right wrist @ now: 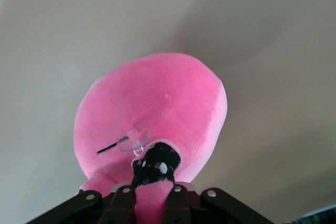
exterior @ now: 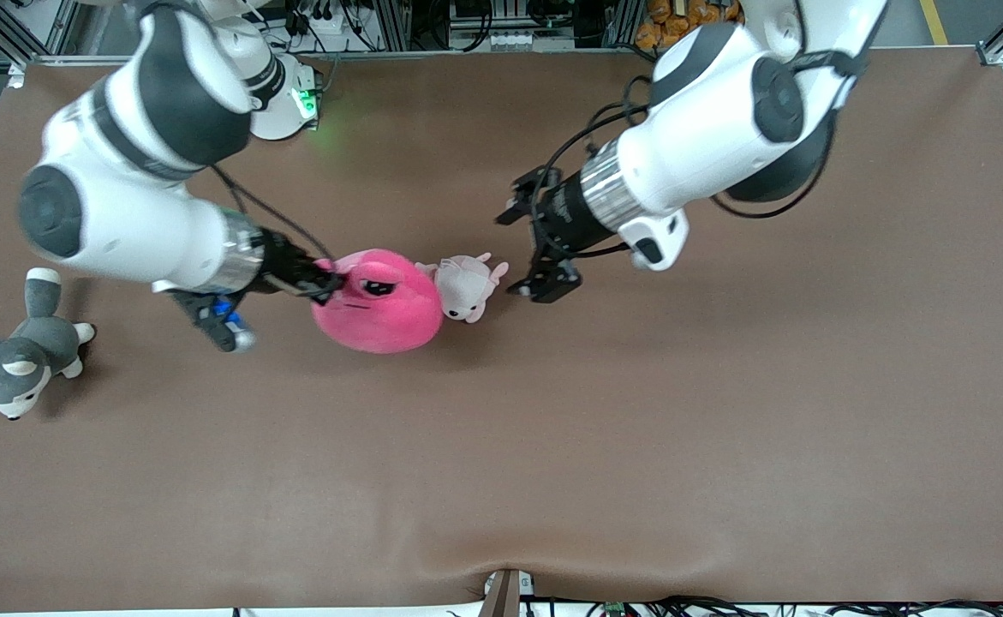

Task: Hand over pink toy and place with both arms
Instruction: 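Carry the pink toy with the right gripper while the left gripper withdraws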

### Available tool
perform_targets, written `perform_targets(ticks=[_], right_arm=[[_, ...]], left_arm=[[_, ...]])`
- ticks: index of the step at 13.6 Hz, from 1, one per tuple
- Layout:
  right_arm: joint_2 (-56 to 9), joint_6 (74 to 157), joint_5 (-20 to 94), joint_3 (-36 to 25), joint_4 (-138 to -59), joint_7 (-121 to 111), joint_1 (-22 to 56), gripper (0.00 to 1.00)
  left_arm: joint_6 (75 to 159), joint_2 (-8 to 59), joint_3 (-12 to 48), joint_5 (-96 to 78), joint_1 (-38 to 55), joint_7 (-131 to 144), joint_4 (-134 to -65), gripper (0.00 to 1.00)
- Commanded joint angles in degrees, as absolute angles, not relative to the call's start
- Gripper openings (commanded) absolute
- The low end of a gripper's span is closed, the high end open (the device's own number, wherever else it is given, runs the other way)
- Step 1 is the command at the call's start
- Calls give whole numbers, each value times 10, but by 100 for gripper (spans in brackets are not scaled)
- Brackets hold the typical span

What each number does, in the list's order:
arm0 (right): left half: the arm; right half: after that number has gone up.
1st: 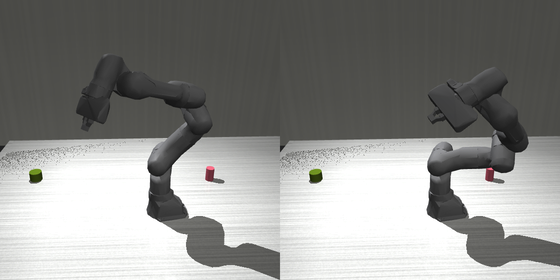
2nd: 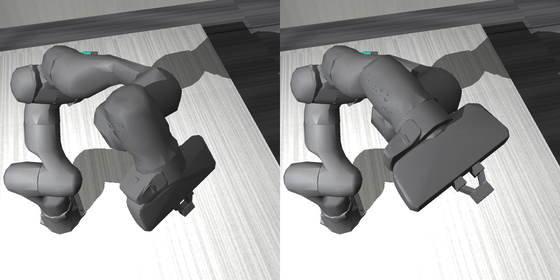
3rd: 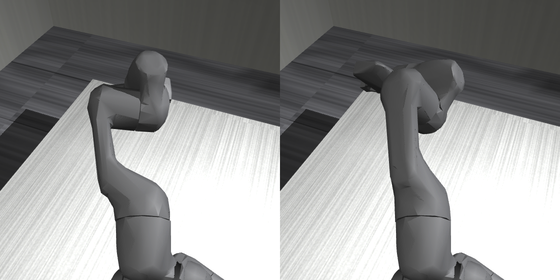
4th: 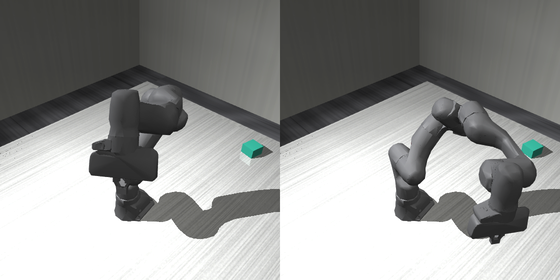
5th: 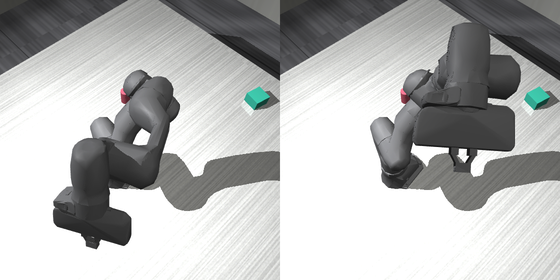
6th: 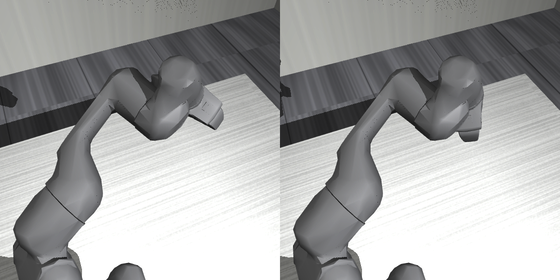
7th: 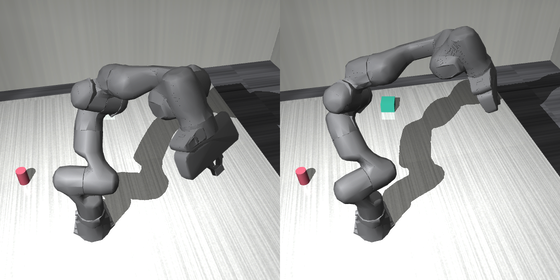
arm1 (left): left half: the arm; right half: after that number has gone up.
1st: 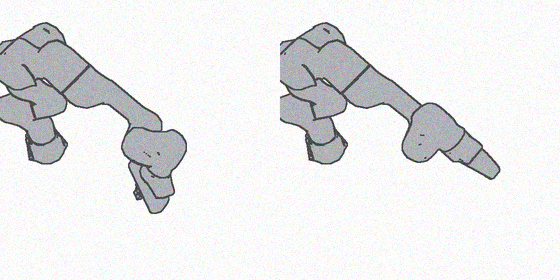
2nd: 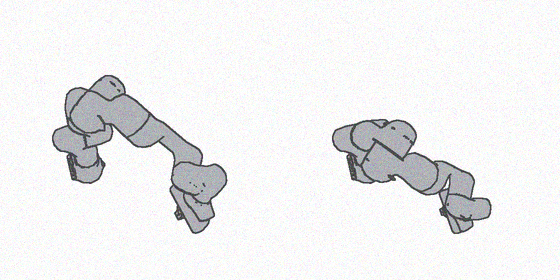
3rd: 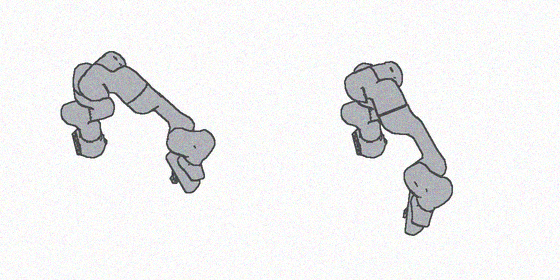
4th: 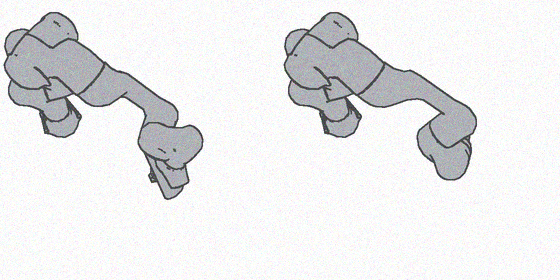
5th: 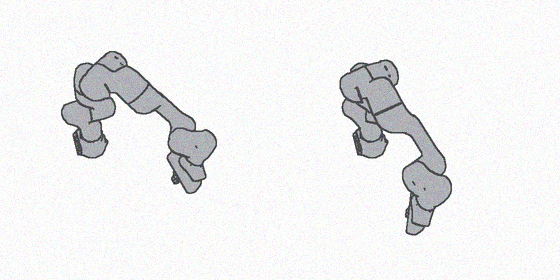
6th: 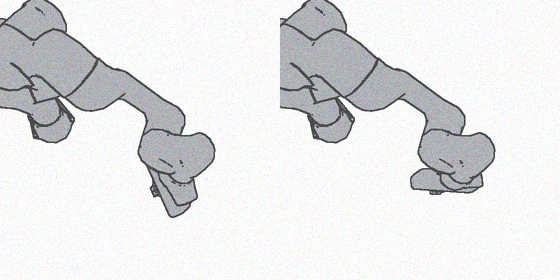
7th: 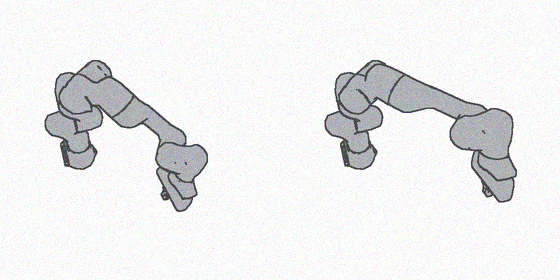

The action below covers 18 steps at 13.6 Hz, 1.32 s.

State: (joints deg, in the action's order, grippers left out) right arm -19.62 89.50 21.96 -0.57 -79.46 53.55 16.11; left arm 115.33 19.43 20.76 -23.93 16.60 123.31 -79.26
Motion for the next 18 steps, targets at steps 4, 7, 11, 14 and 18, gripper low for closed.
perform_targets(ticks=[4, 7, 11, 14, 18], right_arm=[[-197, 804, 117, 1, -794, 319, 47, 0], [-197, 802, 89, 2, -809, 219, 3, 0], [-197, 824, 87, 2, -840, 177, -31, 0], [-199, 835, 96, 3, -874, 209, -67, 0], [-222, 857, 147, 3, -901, 211, -119, 0]], left_arm=[[972, 145, 207, -211, 73, 956, -801, 100], [940, 141, 206, -209, 25, 868, -801, 100], [892, 125, 207, -115, 4, 723, -802, 100], [857, 114, 207, -89, -26, 629, -801, 100], [818, 93, 206, -54, -57, 457, -803, 100]])
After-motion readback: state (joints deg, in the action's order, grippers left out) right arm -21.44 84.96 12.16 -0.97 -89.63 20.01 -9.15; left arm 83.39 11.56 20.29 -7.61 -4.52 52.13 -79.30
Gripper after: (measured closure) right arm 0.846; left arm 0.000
